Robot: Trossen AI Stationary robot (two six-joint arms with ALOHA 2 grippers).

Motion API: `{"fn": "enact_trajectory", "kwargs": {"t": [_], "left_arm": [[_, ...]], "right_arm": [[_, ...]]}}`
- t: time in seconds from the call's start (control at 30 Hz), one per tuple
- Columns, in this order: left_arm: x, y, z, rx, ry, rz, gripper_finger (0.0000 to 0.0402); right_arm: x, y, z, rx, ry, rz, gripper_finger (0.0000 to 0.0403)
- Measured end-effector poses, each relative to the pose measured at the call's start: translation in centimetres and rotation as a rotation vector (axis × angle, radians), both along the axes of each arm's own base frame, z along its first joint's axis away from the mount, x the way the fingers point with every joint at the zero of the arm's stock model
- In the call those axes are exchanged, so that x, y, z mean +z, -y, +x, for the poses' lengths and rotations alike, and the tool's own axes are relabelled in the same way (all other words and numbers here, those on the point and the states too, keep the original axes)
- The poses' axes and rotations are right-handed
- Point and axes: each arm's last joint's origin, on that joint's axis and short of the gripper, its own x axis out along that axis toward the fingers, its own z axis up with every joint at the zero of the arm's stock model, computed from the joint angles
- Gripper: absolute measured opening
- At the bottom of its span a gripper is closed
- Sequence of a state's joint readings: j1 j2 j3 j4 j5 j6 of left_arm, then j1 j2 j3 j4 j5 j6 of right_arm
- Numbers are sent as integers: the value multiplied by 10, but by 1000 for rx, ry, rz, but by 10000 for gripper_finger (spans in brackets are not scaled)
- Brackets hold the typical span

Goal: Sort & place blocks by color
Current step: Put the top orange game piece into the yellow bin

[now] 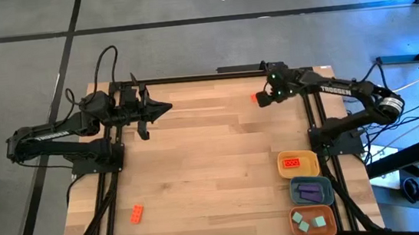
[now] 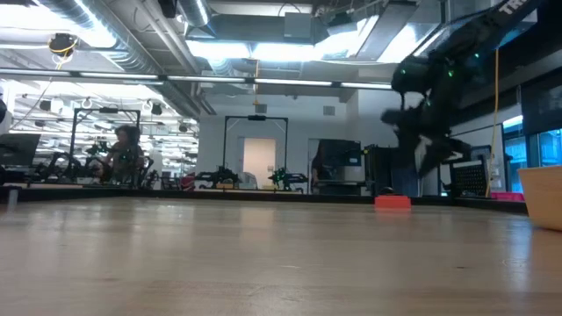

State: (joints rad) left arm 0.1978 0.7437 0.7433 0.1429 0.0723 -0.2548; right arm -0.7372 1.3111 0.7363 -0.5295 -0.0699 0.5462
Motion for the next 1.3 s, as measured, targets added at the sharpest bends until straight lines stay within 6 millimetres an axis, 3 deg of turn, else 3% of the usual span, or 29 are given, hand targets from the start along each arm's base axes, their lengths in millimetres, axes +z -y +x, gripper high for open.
{"fn": "enact_trajectory", "kwargs": {"t": [0.13,0.33,0.57,0.83,1.3], "left_arm": [[0,0,0,0,0,0,0],[0,0,0,-1,1,-5,0],[0,0,0,-1,1,-5,0],[0,0,0,11,2,-6,0],[0,-1,0,30,3,-9,0]], "right_arm": [[27,14,17,162,-21,11,283],[43,48,52,417,-212,2,284],[13,69,73,743,-409,65,282],[-21,78,82,922,-543,63,281],[-31,82,83,1157,-637,4,281]]}}
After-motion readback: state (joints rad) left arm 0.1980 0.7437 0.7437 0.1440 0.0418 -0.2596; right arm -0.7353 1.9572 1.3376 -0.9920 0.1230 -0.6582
